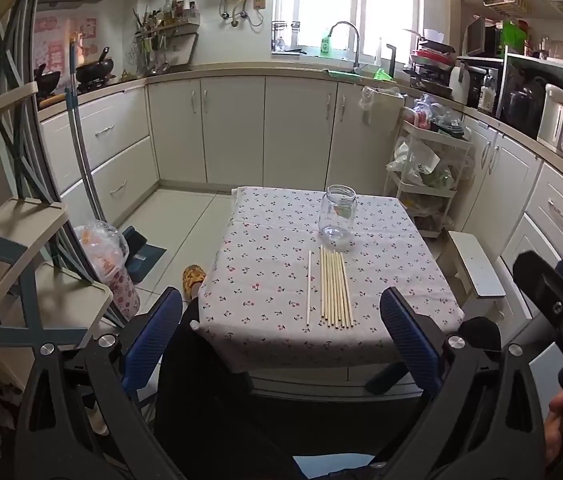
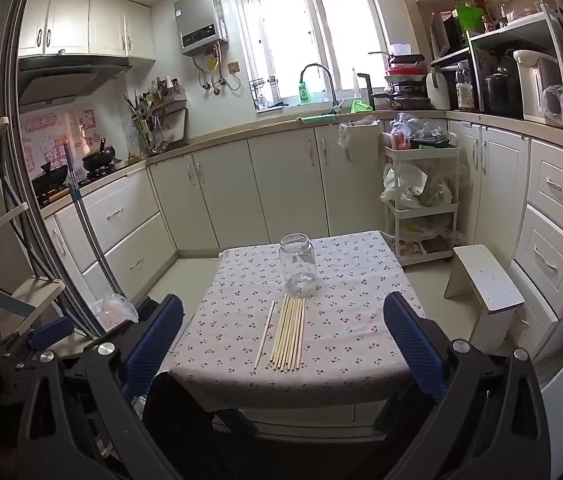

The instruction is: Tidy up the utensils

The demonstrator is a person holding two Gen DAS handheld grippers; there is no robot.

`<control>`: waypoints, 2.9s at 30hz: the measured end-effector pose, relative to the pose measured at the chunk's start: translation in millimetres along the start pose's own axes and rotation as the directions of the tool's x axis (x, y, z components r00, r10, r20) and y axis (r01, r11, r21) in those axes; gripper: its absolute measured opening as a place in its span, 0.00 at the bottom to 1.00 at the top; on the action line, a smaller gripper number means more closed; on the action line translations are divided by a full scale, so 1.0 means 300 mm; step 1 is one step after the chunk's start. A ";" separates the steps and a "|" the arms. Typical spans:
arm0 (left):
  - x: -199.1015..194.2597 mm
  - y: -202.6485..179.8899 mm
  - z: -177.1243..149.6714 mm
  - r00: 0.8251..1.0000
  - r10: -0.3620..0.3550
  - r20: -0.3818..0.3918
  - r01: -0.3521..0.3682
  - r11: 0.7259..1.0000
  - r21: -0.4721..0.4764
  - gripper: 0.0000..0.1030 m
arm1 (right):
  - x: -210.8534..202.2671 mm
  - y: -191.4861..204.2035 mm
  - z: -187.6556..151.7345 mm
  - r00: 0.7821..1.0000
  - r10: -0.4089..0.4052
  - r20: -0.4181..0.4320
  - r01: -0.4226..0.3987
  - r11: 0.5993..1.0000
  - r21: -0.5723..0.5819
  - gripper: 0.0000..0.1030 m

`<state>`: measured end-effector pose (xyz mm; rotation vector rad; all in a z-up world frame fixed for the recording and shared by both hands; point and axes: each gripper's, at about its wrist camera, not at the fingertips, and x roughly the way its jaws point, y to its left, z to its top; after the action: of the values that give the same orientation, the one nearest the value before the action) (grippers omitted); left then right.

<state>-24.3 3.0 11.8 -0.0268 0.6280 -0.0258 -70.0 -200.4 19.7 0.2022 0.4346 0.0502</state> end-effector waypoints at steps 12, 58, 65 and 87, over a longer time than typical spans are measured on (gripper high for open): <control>-0.032 0.023 0.002 0.999 0.019 0.042 -0.018 1.000 -0.024 0.93 | 0.002 0.000 -0.003 1.000 0.005 0.002 -0.005 1.000 0.004 0.94; -0.020 0.034 0.022 0.999 0.032 0.043 -0.031 0.999 -0.033 0.93 | 0.006 0.026 -0.002 1.000 0.014 -0.003 -0.014 1.000 -0.003 0.94; -0.016 0.023 0.012 0.999 0.031 0.041 -0.030 0.999 -0.032 0.93 | 0.009 0.024 -0.001 1.000 0.014 -0.005 -0.014 1.000 -0.003 0.94; 0.385 -0.006 0.023 0.992 -0.006 -0.129 0.004 1.000 -0.014 0.93 | 0.312 -0.088 -0.046 0.986 -0.024 -0.162 0.029 0.999 0.027 0.94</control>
<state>73.3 -2.4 -50.3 -0.0404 0.7572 -0.0281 9.1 -215.2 -36.4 0.2220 0.6002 0.0344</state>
